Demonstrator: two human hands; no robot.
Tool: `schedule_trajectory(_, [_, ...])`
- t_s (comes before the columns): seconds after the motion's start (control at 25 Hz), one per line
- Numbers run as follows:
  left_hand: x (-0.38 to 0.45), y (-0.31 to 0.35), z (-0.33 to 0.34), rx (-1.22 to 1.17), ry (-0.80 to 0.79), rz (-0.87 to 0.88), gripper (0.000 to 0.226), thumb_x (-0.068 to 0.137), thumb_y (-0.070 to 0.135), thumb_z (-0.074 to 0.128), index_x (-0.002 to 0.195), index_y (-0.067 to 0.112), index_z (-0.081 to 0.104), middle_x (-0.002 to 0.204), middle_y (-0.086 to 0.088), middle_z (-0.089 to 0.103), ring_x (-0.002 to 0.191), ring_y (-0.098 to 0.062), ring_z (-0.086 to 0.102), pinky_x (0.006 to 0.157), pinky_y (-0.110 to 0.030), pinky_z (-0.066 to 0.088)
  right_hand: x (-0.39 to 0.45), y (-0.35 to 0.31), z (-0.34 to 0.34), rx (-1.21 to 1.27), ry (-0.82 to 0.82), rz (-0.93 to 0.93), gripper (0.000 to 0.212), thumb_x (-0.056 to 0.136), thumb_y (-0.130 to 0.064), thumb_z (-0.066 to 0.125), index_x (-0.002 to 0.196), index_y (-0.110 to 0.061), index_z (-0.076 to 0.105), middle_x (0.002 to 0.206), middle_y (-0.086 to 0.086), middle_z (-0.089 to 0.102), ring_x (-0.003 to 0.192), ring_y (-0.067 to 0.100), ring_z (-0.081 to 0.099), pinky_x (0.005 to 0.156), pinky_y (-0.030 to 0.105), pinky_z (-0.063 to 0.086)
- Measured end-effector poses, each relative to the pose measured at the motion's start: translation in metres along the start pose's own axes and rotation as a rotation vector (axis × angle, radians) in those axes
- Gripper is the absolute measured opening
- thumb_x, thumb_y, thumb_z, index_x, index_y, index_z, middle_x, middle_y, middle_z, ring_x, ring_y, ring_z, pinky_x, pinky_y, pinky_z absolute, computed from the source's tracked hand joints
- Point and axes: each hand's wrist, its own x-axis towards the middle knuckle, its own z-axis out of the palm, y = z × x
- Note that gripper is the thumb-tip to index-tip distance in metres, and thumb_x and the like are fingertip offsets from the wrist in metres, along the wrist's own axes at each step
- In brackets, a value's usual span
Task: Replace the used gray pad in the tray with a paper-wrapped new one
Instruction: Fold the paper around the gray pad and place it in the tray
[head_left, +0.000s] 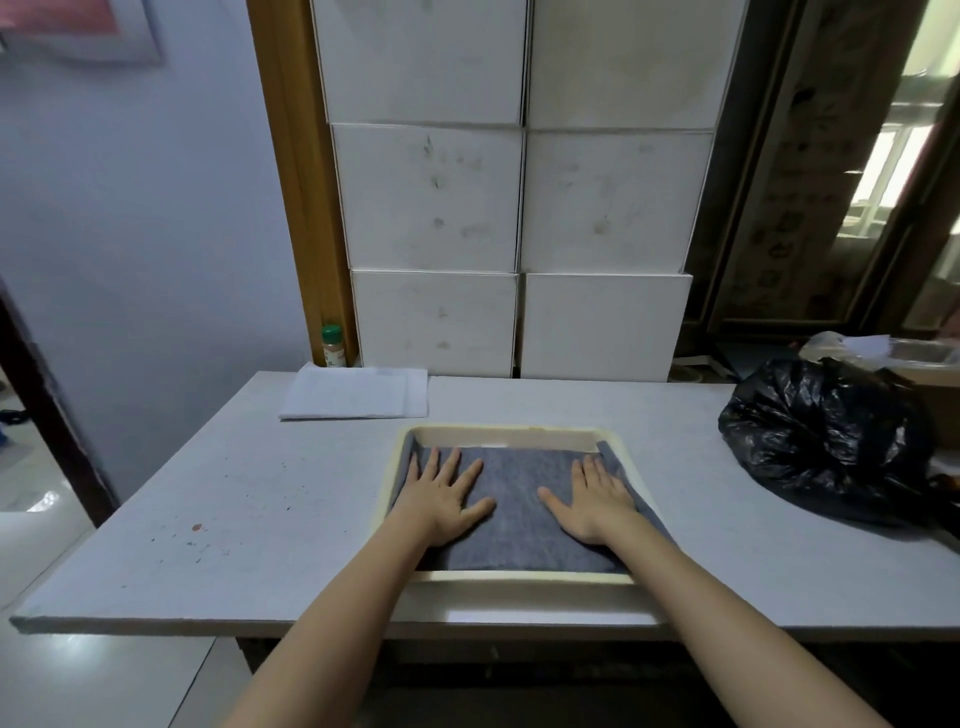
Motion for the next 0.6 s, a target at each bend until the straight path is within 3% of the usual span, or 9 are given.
schedule_trajectory(0.12, [-0.003,-0.011,-0.008,0.066,-0.047,0.028,0.071,0.092,0.065,0.017,0.151,0.032,-0.004,0.161,-0.004,-0.01,0.148,-0.028,-0.011,0.12,-0.048,-0.008,-0.005,0.006,-0.006,-0.181,0.107,-0.049,0.128,0.056,-0.08,-0.031,0.149,-0.004,0.013,0.157,0.012,0.017,0.144,0.026,0.018,0.118,0.036,0.013])
schedule_trajectory(0.16, [-0.002,-0.011,-0.012,0.094,-0.046,0.038,0.072,0.092,0.066,0.017,0.151,0.031,-0.004,0.161,-0.004,-0.01,0.148,-0.027,-0.011,0.119,-0.049,-0.008,-0.003,0.006,-0.008,-0.202,0.168,-0.084,0.134,0.05,-0.079,-0.035,0.147,-0.003,0.018,0.154,0.013,0.024,0.142,0.026,0.022,0.117,0.037,0.014])
schedule_trajectory(0.32, [0.001,0.012,-0.011,0.078,0.071,0.11,0.067,0.092,0.065,0.016,0.151,0.034,0.003,0.161,-0.004,-0.007,0.148,-0.025,-0.013,0.116,-0.058,-0.01,0.002,-0.02,-0.003,-0.157,0.222,-0.269,0.107,0.067,-0.071,-0.028,0.151,-0.015,0.008,0.16,0.002,0.009,0.148,0.02,-0.002,0.118,0.046,-0.004])
schedule_trajectory(0.44, [0.001,0.014,0.004,0.001,0.032,0.009,0.066,0.09,0.069,0.014,0.149,0.042,0.0,0.161,0.0,-0.009,0.147,-0.028,-0.015,0.113,-0.059,-0.016,0.006,-0.027,0.008,-0.087,0.168,-0.104,0.073,0.091,-0.062,0.005,0.151,-0.021,0.002,0.16,0.002,-0.001,0.147,0.021,-0.009,0.117,0.047,-0.008])
schedule_trajectory(0.6, [0.0,0.002,0.007,-0.065,0.027,-0.094,0.066,0.09,0.068,0.015,0.148,0.044,-0.001,0.161,-0.002,-0.009,0.147,-0.028,-0.015,0.116,-0.049,-0.014,0.003,-0.016,0.01,0.102,0.106,0.034,0.077,0.094,-0.06,0.015,0.15,-0.011,-0.005,0.158,0.013,-0.012,0.147,0.025,-0.012,0.119,0.036,-0.006])
